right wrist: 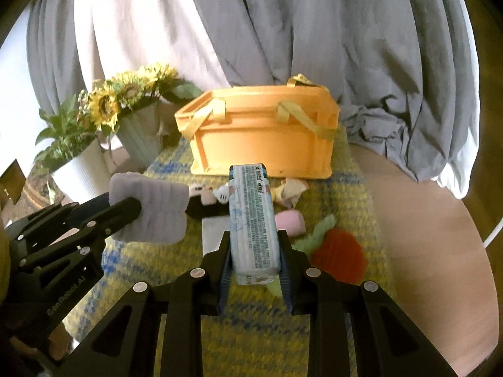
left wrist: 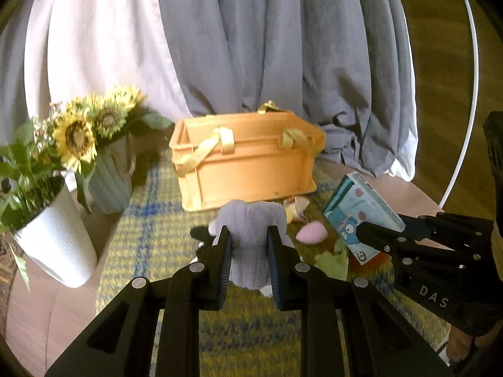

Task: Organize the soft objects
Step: 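Carry the towel and toothpaste box with both tools over the orange crate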

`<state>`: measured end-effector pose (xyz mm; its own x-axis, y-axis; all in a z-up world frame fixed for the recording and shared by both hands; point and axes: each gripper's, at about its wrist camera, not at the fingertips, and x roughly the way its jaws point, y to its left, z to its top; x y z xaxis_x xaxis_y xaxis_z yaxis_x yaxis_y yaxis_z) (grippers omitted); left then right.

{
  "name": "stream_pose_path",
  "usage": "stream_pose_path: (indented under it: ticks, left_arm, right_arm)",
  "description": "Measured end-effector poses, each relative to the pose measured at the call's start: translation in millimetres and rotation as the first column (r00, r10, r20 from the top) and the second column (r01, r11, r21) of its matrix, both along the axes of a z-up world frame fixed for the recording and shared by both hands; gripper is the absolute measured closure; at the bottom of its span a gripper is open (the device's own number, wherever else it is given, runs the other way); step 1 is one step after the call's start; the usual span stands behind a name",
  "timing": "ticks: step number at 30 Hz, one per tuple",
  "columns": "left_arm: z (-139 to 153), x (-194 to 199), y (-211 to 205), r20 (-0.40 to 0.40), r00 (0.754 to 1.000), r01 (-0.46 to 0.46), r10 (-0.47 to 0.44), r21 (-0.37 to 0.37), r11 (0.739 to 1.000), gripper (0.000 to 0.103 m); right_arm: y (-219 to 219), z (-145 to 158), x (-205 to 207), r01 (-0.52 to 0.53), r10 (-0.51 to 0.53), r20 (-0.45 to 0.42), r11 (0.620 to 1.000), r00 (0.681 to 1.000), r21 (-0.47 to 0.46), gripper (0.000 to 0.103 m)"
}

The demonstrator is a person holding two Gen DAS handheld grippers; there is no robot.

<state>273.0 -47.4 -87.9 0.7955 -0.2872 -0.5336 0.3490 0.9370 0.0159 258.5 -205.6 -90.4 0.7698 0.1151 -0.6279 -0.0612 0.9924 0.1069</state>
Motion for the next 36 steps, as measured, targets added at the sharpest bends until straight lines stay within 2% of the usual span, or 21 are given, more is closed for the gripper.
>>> stream_pose_path:
  ticks: [20,36]
  left_arm:
    - [52,22,-17,0.182,0.982,-0.052,0.058,-0.042,0.998,0.081]
    - [77,69,-19,0.235,0.97,-0.047,0.063,-0.071,0.996,0.081]
  right_arm:
    - [-23,52,28,-0.016,0.014,0.201,1.0,0.98,0.009,0.076]
    - [-28,75,79,-0.028,0.016,0.256,0.999,0.967,0.043,0.076]
